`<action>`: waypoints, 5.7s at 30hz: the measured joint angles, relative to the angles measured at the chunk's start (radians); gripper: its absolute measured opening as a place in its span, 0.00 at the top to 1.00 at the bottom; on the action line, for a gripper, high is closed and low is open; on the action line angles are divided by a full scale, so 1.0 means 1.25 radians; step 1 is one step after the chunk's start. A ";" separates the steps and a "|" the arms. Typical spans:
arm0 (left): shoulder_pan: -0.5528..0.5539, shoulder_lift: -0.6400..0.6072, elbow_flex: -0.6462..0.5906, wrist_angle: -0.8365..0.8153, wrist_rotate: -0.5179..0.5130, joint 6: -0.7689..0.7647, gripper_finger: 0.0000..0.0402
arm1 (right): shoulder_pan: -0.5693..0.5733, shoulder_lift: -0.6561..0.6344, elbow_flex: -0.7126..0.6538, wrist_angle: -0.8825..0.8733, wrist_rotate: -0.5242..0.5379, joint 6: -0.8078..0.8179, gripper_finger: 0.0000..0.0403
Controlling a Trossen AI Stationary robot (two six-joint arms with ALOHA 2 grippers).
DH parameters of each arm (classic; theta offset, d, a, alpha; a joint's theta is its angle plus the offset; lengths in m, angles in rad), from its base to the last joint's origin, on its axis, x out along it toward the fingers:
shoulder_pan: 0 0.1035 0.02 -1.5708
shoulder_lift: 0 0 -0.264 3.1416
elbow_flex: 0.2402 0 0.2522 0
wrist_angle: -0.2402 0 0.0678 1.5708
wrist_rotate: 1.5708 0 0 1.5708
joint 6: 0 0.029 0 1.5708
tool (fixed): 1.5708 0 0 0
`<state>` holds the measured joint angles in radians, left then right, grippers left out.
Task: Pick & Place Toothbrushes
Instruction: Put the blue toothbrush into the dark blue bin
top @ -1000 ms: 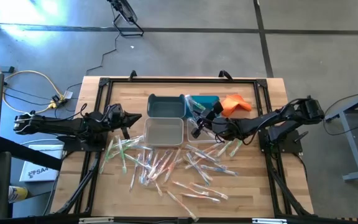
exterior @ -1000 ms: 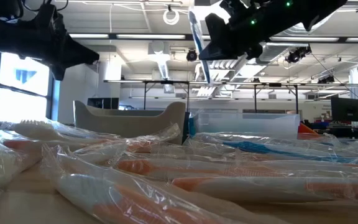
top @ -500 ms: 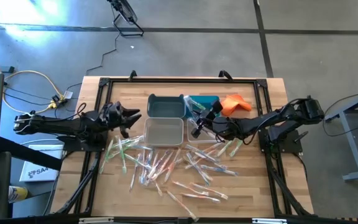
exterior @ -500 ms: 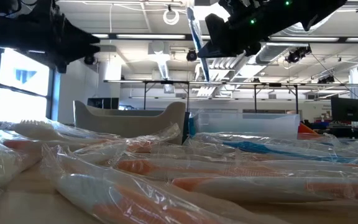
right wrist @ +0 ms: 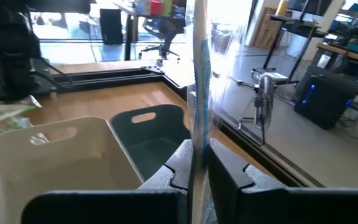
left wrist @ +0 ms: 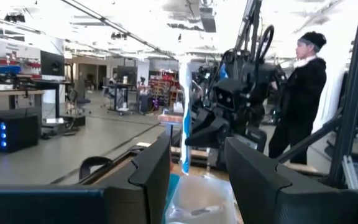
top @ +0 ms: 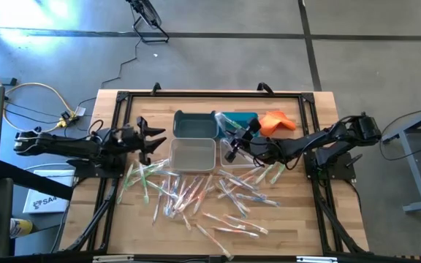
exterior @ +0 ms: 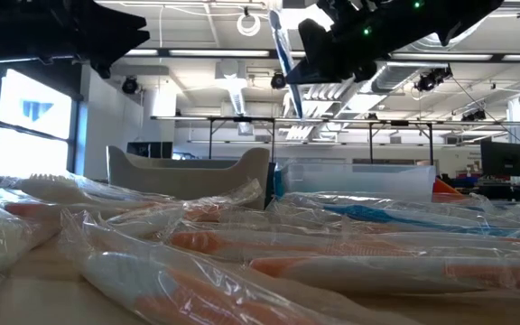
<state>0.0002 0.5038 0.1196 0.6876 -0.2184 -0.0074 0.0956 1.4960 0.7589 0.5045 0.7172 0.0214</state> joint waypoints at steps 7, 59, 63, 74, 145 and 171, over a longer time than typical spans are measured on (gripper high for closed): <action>0.000 0.165 0.046 0.066 -0.006 0.006 0.63 | 0.000 0.000 0.000 0.008 -0.009 0.000 0.94; 0.152 0.629 0.383 0.160 0.274 -0.040 0.63 | 0.000 -0.001 0.000 0.004 -0.054 -0.021 0.94; 0.151 0.635 0.393 0.166 0.274 -0.041 0.63 | 0.000 -0.001 0.000 -0.001 -0.054 -0.021 0.94; 0.151 0.779 0.490 0.159 0.273 -0.061 0.63 | 0.000 -0.001 0.000 -0.010 -0.054 -0.020 0.94; 0.152 0.821 0.540 0.158 0.293 -0.074 0.97 | 0.000 -0.005 0.000 -0.012 -0.033 -0.046 0.51; 0.311 0.720 0.539 -0.098 0.330 -0.033 0.97 | 0.056 -0.108 0.001 -0.302 0.010 0.062 0.36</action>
<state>0.3891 1.4041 0.7937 0.5650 0.1936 -0.0481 0.1658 1.3609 0.7597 0.1268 0.7297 0.0986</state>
